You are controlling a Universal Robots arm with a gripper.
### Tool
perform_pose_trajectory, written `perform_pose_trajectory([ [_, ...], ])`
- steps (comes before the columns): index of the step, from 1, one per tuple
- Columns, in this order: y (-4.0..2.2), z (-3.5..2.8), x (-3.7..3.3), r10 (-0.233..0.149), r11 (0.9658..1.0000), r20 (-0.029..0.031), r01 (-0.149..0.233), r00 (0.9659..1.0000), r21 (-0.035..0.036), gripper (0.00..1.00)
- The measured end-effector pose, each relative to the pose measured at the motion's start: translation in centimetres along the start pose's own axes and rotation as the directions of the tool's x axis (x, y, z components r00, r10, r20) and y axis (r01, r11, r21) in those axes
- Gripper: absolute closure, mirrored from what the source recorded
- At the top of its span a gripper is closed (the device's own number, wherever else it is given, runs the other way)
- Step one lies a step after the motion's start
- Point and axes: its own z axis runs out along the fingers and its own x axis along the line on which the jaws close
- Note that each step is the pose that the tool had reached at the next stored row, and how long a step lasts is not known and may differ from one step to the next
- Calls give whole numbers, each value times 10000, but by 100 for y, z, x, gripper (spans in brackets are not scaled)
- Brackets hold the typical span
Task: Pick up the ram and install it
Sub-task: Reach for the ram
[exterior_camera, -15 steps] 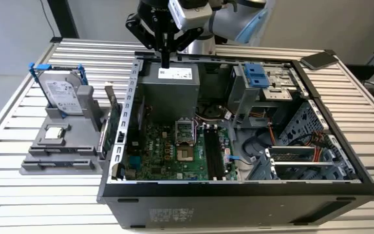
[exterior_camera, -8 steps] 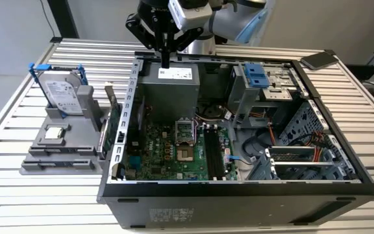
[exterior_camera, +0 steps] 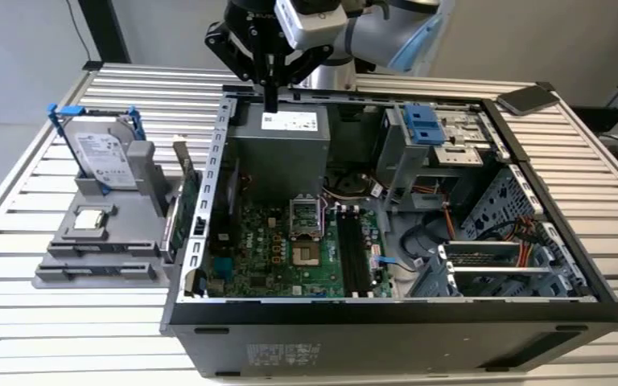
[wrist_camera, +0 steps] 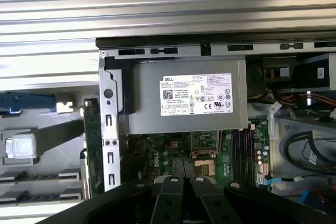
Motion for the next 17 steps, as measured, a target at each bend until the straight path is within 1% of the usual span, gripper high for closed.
perform_pose_trajectory([
  [5,-6,-2,83,-11,10000,-1,11,10000,0,100],
  [12,-17,-5,233,-79,10000,-4,79,10000,-2,100],
  [17,-22,-7,315,-127,9999,-6,127,9999,-3,100],
])
